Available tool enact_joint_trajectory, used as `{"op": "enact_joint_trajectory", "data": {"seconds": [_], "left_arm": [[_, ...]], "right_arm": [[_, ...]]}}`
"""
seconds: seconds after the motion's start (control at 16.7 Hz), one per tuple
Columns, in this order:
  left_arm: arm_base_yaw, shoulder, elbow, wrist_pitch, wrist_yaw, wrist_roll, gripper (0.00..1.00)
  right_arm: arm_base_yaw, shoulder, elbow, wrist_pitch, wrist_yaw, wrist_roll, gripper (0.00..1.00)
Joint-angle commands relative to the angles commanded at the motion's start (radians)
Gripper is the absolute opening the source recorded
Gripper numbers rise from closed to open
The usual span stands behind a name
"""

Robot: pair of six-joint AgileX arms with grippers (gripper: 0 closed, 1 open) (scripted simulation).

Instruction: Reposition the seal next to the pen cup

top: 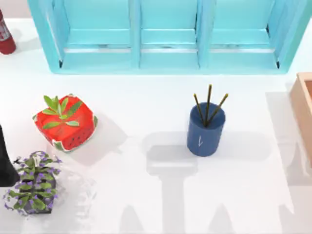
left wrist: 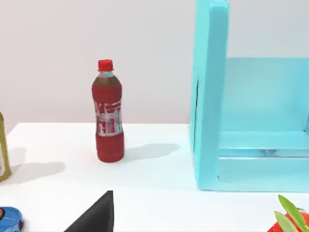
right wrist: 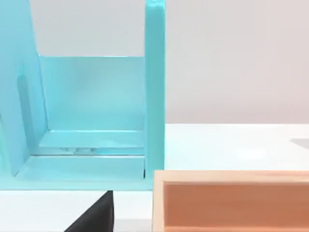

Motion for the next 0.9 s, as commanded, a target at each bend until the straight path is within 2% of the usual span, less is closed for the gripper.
{"op": "enact_joint_trajectory", "data": {"seconds": [0.24,0.42,0.66,0.9], "left_arm": [[0.008,0.033,0.032,-0.031,-0.001,0.008,1.0],[0.033,0.16,0.156,-0.145,-0.001,0.037,1.0],[0.084,0.475,0.437,-0.391,0.0,0.093,1.0],[0.144,0.915,0.761,-0.69,0.002,0.158,1.0]], "right_arm": [[0.0,0.0,0.0,0.0,0.0,0.0,1.0],[0.0,0.0,0.0,0.0,0.0,0.0,1.0],[0.0,0.0,0.0,0.0,0.0,0.0,1.0],[0.0,0.0,0.0,0.0,0.0,0.0,1.0]]}}
